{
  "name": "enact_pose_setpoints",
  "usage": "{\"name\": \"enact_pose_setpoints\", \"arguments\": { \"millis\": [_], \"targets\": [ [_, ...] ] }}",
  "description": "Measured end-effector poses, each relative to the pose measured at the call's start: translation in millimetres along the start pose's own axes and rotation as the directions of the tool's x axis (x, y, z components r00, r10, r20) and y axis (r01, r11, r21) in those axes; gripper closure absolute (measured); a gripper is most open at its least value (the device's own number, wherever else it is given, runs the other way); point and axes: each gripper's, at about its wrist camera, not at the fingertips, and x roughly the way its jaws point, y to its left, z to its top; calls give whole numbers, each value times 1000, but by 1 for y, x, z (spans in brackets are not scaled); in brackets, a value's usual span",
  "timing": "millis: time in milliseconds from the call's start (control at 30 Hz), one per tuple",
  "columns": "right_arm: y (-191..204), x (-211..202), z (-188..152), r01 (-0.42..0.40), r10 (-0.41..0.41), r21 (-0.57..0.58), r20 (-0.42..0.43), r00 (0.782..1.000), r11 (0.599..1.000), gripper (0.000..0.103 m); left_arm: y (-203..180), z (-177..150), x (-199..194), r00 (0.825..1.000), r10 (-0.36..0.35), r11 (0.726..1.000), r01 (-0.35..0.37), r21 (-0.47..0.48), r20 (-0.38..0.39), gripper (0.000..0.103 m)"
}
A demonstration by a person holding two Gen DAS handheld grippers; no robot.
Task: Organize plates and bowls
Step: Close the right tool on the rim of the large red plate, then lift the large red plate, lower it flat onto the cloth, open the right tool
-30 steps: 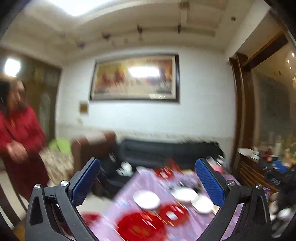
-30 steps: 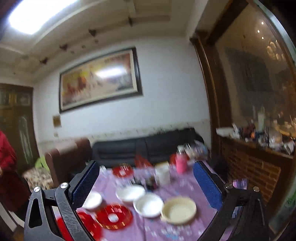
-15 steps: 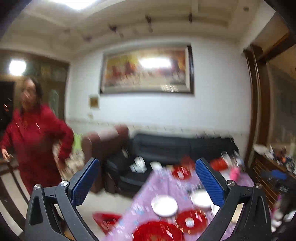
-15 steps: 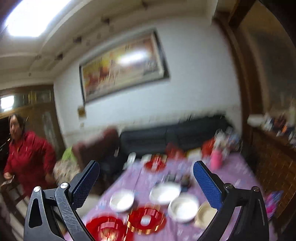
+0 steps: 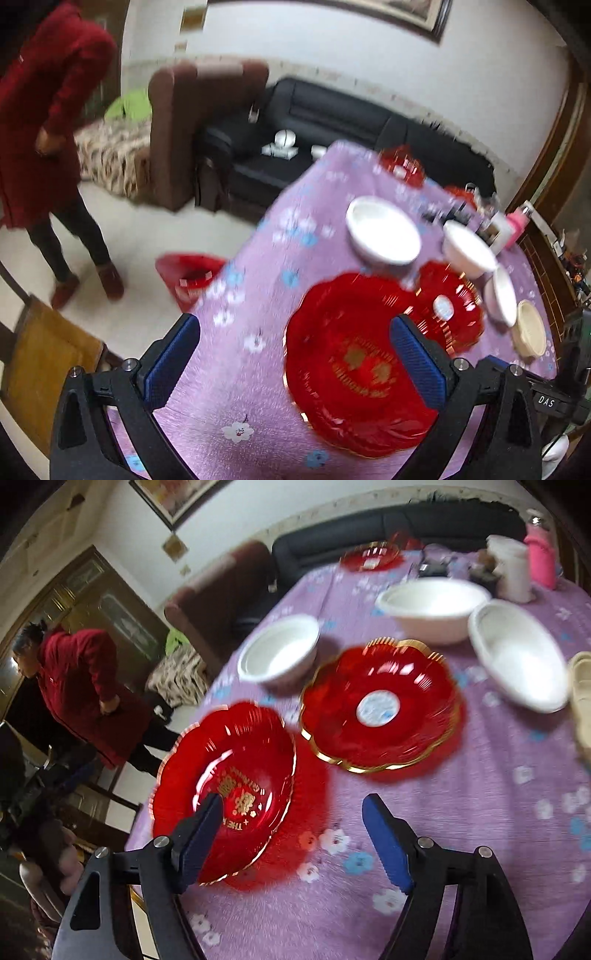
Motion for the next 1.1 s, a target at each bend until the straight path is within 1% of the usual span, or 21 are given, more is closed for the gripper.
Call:
{"name": "enact_pose_setpoints", "arguments": {
  "millis": [100, 233, 267, 333, 367, 400, 433, 467, 500, 533, 567, 600, 667, 700, 733, 800, 867, 933, 1000, 1100],
  "targets": [
    [8, 26, -3, 3, -3, -10, -41, 999, 1000, 21, 8, -9, 30, 998, -35, 999, 33, -30, -59, 0],
    [17, 48, -5, 18, -19, -20, -81, 997, 1000, 24, -3, -12, 54, 995, -14, 1000, 14, 3, -100, 0],
    [17, 53, -6, 29, -30, -19, -90, 996, 999, 26, -6, -12, 58, 994, -12, 1000, 14, 18, -109, 0],
    [18, 60, -6, 37, -39, -17, -100, 994, 999, 32, -13, -15, 69, 992, -7, 999, 14, 52, -127, 1],
    [18, 64, -7, 46, -48, -18, -108, 993, 999, 37, -14, -16, 72, 991, -8, 998, 16, 63, -135, 1],
    [18, 67, -6, 53, -54, -15, -112, 992, 998, 42, -17, -17, 77, 989, -5, 997, 16, 77, -146, 6],
    [18, 67, -7, 57, -58, -11, -115, 992, 998, 43, -21, -20, 84, 986, 0, 995, 16, 95, -165, 13],
    [19, 66, -8, 67, -69, -16, -102, 992, 998, 49, -23, -21, 90, 983, 2, 995, 17, 103, -183, 18],
    [19, 66, -9, 73, -75, -19, -104, 992, 997, 57, -24, -23, 97, 978, -1, 994, 23, 103, -208, 31],
    [20, 66, -9, 76, -78, -21, -107, 991, 997, 62, -27, -26, 99, 979, 17, 993, 7, 118, -204, 42],
    [21, 66, -10, 67, -69, -24, -114, 991, 997, 69, -33, -27, 98, 982, 43, 989, -15, 149, -185, 55],
    [23, 66, -11, 71, -74, -28, -118, 990, 997, 71, -36, -28, 99, 979, 81, 985, -50, 168, -185, 58],
    [25, 63, -13, 113, -118, -54, -99, 988, 992, 72, -34, -28, 95, 982, 87, 987, -62, 148, -171, 63],
    [25, 59, -14, 120, -125, -64, -84, 989, 991, 72, -32, -27, 92, 983, 87, 988, -65, 137, -164, 67],
    [23, 55, -14, 115, -120, -70, -69, 990, 991, 72, -30, -24, 85, 986, 85, 990, -67, 123, -146, 68],
    [30, 44, -13, 96, -101, -92, -44, 994, 991, 77, -27, -18, 71, 991, 76, 993, -65, 102, -110, 68],
    [37, 25, -14, 92, -93, -128, -7, 996, 988, 77, -26, -9, 49, 996, 64, 995, -59, 83, -60, 68],
    [50, 2, -12, 94, -87, -170, 49, 995, 981, 77, -24, 3, 25, 998, 56, 996, -55, 71, -4, 68],
    [61, -17, -8, 88, -71, -194, 95, 993, 977, 78, -25, 16, 3, 998, 46, 997, -49, 62, 45, 68],
    [74, -45, -5, 62, -31, -222, 139, 990, 973, 78, -27, 33, -26, 992, 54, 996, -61, 63, 111, 68]
  ]
}}
